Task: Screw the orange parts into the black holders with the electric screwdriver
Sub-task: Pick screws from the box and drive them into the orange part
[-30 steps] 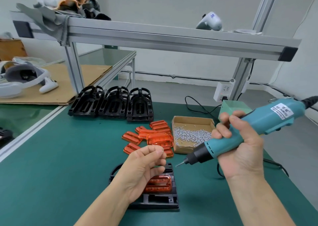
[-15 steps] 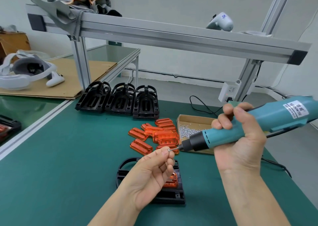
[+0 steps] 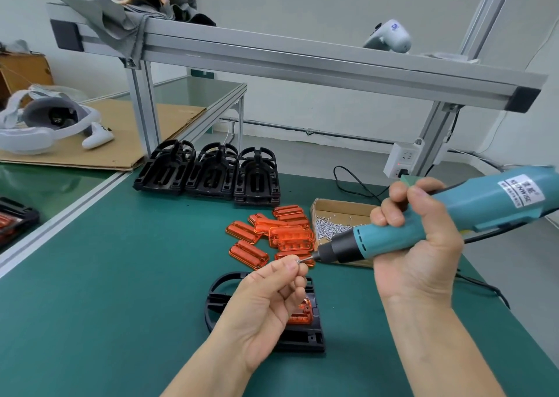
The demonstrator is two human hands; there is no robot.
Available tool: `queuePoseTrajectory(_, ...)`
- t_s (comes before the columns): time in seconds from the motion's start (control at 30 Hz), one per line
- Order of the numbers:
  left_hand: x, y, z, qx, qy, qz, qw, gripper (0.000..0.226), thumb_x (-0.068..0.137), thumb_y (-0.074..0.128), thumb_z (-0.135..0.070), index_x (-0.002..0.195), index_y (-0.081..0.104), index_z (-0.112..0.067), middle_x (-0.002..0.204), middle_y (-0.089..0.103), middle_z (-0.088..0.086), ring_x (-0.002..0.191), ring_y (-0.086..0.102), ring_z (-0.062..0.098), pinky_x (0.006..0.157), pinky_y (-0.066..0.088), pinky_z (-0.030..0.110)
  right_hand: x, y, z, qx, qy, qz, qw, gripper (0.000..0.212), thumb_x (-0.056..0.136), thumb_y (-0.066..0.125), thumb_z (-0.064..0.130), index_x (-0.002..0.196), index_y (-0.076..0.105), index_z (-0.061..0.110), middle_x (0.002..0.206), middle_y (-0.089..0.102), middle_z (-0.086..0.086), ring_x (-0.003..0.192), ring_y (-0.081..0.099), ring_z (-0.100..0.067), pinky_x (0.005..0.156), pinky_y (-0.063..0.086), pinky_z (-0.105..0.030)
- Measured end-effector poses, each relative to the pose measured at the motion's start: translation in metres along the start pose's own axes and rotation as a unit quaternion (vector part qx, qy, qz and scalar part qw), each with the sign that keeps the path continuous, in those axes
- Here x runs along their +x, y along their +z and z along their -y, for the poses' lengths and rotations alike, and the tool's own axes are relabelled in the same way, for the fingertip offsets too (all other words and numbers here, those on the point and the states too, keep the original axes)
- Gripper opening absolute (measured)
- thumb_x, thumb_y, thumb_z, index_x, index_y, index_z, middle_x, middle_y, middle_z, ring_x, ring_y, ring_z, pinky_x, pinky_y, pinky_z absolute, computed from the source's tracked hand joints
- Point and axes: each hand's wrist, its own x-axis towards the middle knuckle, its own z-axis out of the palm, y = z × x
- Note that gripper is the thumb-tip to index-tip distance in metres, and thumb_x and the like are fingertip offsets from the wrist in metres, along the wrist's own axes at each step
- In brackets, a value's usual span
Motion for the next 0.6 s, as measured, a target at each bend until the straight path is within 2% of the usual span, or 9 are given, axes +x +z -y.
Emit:
queuePoseTrajectory(0.2,0.002,-0.001,0.007,0.072,0.084,-0.025,0.994,0.010,0.070,0.066,-0.005,0.072,0.076,-0.006,0.074,0.067,0.011,0.056,0.060,0.012,0.054,0.055,0.019,-0.002,-0.002,-0.005,-0.006,-0.018,-0.004,1.000,0.015,0.079,0.051,0.009,0.079,0.053,0.024,0.065,0.052,0.002,0.046,0.041,-0.009,0.051,0.041,-0.019)
queuePoseTrajectory(0.47,0.002,-0.009,0.009,0.155,0.131,-0.054,0.978,0.010,0.068,0.068,-0.007,0.076,0.074,-0.004,0.074,0.068,0.013,0.057,0.059,0.013,0.056,0.052,0.021,-0.005,-0.006,-0.013,-0.009,0.003,-0.009,1.000,0.017,0.079,0.052,0.009,0.075,0.057,0.026,0.055,0.044,0.006,0.046,0.041,-0.010,0.051,0.042,-0.021)
queuePoseTrajectory(0.6,0.003,-0.010,0.010,0.157,0.134,-0.059,0.977,0.010,0.066,0.068,-0.008,0.073,0.076,-0.007,0.073,0.069,0.013,0.056,0.060,0.013,0.056,0.053,0.021,-0.005,-0.005,-0.016,-0.010,-0.001,-0.017,1.000,0.019,0.078,0.052,0.009,0.075,0.058,0.026,0.054,0.041,0.007,0.045,0.039,-0.009,0.051,0.041,-0.020)
